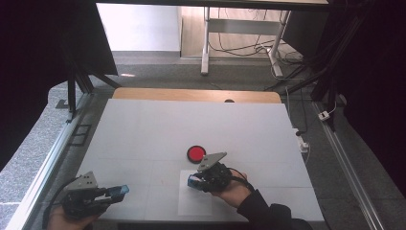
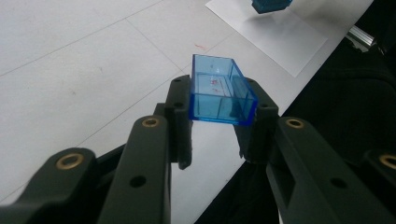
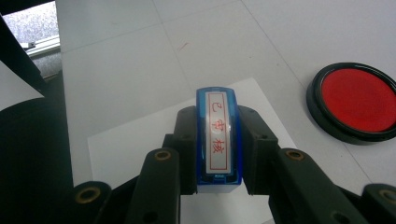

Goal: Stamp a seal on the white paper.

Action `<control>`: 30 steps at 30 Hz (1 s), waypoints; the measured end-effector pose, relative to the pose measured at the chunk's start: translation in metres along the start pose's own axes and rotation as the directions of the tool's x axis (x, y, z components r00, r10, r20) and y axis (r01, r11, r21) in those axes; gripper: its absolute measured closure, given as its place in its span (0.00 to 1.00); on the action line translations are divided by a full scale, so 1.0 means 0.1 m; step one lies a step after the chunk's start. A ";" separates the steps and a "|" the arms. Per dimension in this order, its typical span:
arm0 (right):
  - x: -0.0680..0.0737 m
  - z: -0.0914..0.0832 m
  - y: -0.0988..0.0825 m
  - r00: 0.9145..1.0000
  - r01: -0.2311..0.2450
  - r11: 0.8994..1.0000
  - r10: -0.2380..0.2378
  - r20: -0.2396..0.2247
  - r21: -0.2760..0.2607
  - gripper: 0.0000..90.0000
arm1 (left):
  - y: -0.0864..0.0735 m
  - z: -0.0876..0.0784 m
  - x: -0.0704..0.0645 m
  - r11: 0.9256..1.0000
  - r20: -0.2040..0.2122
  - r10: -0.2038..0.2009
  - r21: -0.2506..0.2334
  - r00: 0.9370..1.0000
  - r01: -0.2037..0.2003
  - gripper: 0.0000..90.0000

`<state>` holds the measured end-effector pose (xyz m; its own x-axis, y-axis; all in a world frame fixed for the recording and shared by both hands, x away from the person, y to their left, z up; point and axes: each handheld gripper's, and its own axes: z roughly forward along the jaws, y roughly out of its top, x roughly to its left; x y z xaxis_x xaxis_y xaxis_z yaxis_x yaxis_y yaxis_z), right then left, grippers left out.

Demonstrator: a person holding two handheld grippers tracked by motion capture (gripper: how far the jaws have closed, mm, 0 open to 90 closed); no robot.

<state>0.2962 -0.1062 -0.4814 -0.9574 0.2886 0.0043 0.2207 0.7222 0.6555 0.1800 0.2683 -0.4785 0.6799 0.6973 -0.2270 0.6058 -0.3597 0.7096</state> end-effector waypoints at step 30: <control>0.08 0.12 -0.03 0.997 0.060 0.997 -0.062 0.041 0.052 0.79 | 0.01 0.01 -0.01 1.000 0.001 0.006 0.010 1.000 -0.006 0.76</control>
<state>0.2904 -0.0980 -0.4924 -0.9609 0.2687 -0.0669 0.1726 0.7699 0.6144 0.1804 0.2667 -0.4786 0.6839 0.6946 -0.2230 0.6058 -0.3704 0.7042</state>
